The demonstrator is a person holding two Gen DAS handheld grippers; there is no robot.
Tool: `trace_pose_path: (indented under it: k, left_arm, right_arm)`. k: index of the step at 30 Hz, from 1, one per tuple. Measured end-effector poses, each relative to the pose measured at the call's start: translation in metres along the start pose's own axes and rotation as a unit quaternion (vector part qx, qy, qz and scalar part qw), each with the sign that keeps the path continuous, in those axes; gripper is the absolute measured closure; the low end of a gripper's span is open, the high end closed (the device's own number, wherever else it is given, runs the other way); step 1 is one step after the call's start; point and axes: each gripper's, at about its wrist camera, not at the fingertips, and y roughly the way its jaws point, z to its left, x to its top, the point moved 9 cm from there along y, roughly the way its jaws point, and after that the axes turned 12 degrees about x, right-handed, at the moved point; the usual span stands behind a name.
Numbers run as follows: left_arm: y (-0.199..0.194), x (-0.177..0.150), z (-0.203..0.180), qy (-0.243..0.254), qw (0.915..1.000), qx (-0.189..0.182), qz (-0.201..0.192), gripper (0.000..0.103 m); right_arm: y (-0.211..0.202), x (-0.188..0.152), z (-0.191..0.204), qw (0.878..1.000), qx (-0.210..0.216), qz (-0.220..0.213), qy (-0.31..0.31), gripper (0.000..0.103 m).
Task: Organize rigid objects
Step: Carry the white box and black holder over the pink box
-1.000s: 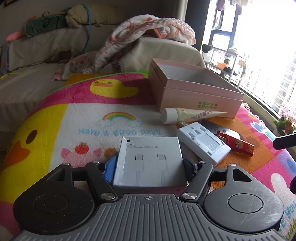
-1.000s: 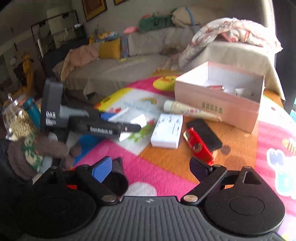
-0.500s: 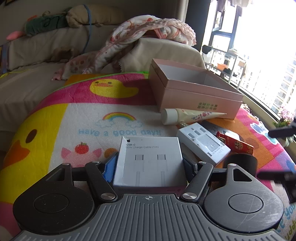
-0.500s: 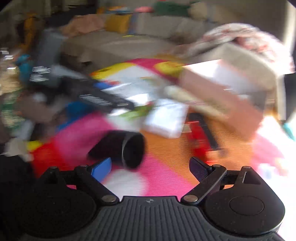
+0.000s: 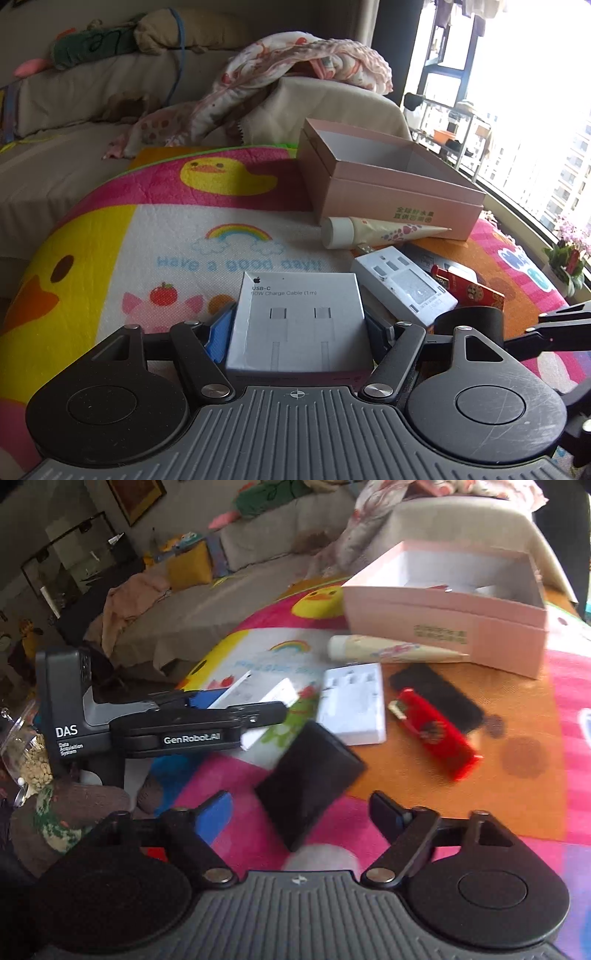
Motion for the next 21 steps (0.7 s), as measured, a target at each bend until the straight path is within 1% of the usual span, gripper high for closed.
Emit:
trace_pose_path:
  k: [2,4,5,8,12,15,17,18,19,21]
  left_arm:
    - [0.0,0.0,0.002,-0.011,0.9999,-0.006,-0.001,0.028]
    - [-0.001,0.0,0.003,-0.019,0.9998,-0.01,-0.001,0.028]
    - [-0.001,0.0,0.004,-0.022,0.9997,-0.012,-0.002,0.028]
    - [-0.001,0.0,0.005,-0.026,0.9996,-0.015,-0.002,0.028]
    - [-0.002,0.0,0.004,-0.025,0.9996,-0.014,-0.002,0.028]
    - [-0.002,0.0,0.004,-0.022,0.9997,-0.011,-0.002,0.028]
    - [-0.001,-0.001,0.005,-0.02,0.9997,-0.01,-0.002,0.028]
    - [-0.002,-0.001,0.004,-0.02,0.9998,-0.009,-0.002,0.028]
    - [-0.002,-0.001,0.004,-0.02,0.9998,-0.009,-0.002,0.028]
    - [-0.002,-0.001,0.003,-0.016,0.9998,-0.006,-0.002,0.028]
  right_arm:
    - [0.008,0.006,0.003,0.999,-0.027,-0.016,-0.009,0.031]
    - [0.015,0.012,-0.002,0.997,-0.062,-0.022,-0.028,0.035]
    - [0.017,0.013,-0.003,0.996,-0.073,-0.023,-0.038,0.035]
    - [0.008,0.012,-0.009,0.993,-0.095,-0.025,-0.062,0.036]
    - [-0.013,0.003,-0.028,0.985,-0.137,-0.017,-0.107,0.036]
    - [-0.031,-0.005,-0.044,0.979,-0.17,-0.014,-0.114,0.035]
    - [-0.043,-0.007,-0.056,0.973,-0.199,-0.021,-0.115,0.032]
    - [-0.05,-0.008,-0.061,0.972,-0.207,-0.025,-0.108,0.032]
    - [-0.054,-0.008,-0.063,0.974,-0.202,-0.03,-0.097,0.032]
    - [-0.058,-0.005,-0.064,0.981,-0.175,-0.043,-0.073,0.032]
